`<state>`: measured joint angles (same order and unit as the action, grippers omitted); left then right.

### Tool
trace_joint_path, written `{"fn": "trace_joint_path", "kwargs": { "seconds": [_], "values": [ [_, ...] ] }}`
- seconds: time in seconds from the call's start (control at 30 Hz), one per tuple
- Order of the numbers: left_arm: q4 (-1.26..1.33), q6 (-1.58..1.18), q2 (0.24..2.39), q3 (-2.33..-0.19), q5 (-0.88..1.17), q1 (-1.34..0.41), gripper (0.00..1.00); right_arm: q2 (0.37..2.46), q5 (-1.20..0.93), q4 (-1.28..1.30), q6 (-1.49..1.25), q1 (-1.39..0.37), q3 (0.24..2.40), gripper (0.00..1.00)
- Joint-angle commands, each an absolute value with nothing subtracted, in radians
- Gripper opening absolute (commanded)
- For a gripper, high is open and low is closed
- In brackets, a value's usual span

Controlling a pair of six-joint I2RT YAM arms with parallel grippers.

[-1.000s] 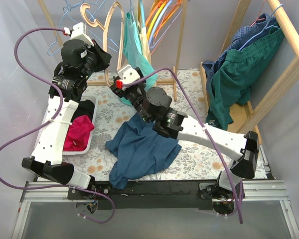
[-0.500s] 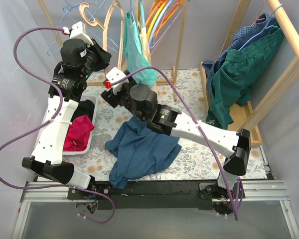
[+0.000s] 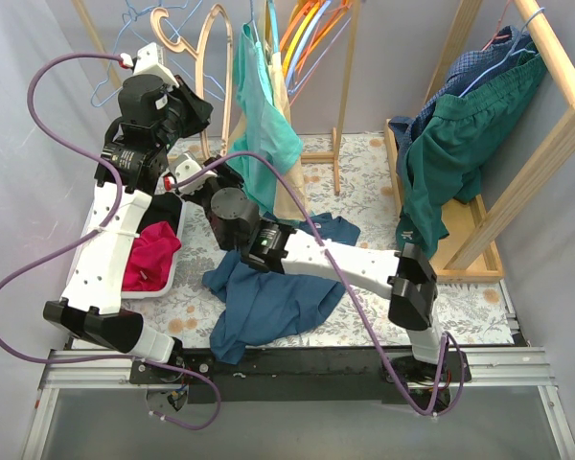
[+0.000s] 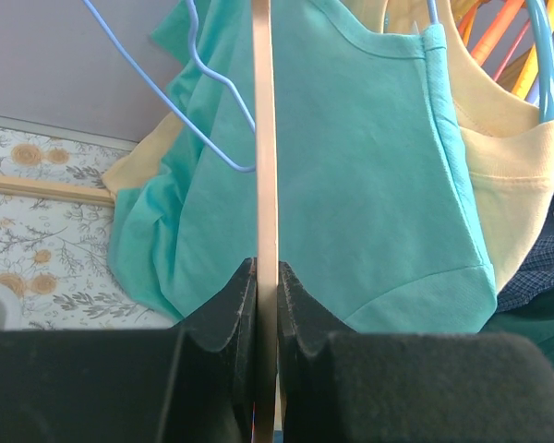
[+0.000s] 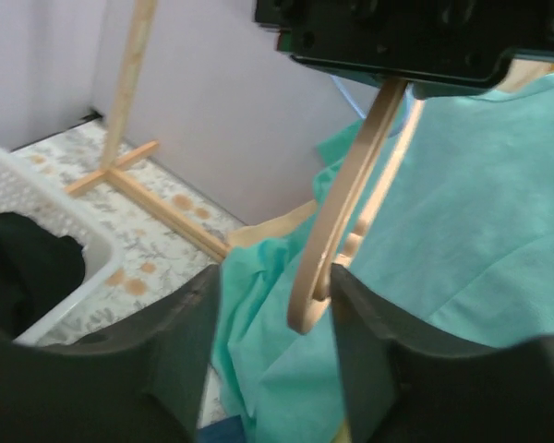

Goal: Remove the t-shirt from the hanger
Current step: Pick up the hanger from the clothesline.

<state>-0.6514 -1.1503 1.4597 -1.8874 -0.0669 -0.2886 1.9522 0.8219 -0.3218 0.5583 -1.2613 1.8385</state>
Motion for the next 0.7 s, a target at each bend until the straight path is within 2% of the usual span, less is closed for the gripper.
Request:
{"fn": "trace_joint_path", "kwargs": {
  "seconds": [0.0,0.03,0.1,0.13,0.17,0.2,0.23,0.27,0.3,0.37,0.6,0.63,0.67],
  "values": [
    [-0.626,-1.158,1.443,-1.873,-0.071,-0.287,0.00,1.990,1.002,-0.626,0.786,-1.285,1.895,0.49],
    [-0.626,-1.157,1.445,-1.873,-0.071,-0.287,0.00,1.991,1.020,-0.684,0.807,-1.289,1.888,0.38],
    [-0.626,-1.157,1.443,-1.868,-0.071,-0.287,0.00,1.997,1.038,-0.735,0.845,-1.295,1.881,0.29],
    [-0.624,-1.157,1.442,-1.865,-0.069,-0.287,0.00,2.000,1.063,-0.761,0.882,-1.295,1.881,0.20],
    [-0.621,-1.155,1.439,-1.862,-0.066,-0.287,0.00,2.006,1.071,-0.806,0.900,-1.296,1.879,0.16],
    [-0.618,-1.155,1.433,-1.850,-0.061,-0.288,0.00,2.006,1.080,-0.831,0.916,-1.296,1.881,0.06],
    [-0.612,-1.152,1.425,-1.845,-0.060,-0.288,0.00,2.008,1.094,-0.853,0.946,-1.296,1.879,0.01],
    [-0.608,-1.147,1.419,-1.838,-0.060,-0.288,0.02,2.006,1.100,-0.886,0.956,-1.298,1.878,0.01],
    [-0.594,-1.144,1.401,-1.821,-0.055,-0.287,0.18,2.003,1.103,-0.899,0.965,-1.296,1.872,0.01],
    [-0.580,-1.131,1.381,-1.803,-0.048,-0.287,0.22,1.991,1.104,-0.951,0.992,-1.299,1.856,0.01],
    [-0.542,-1.077,1.298,-1.744,-0.002,-0.287,0.55,1.933,1.109,-0.983,0.994,-1.312,1.806,0.01],
    [-0.534,-1.069,1.275,-1.735,0.032,-0.287,0.63,1.924,1.112,-0.991,0.994,-1.313,1.786,0.01],
    [-0.528,-1.066,1.266,-1.720,0.038,-0.287,0.64,1.908,1.114,-0.996,0.993,-1.318,1.776,0.01]
  ]
}}
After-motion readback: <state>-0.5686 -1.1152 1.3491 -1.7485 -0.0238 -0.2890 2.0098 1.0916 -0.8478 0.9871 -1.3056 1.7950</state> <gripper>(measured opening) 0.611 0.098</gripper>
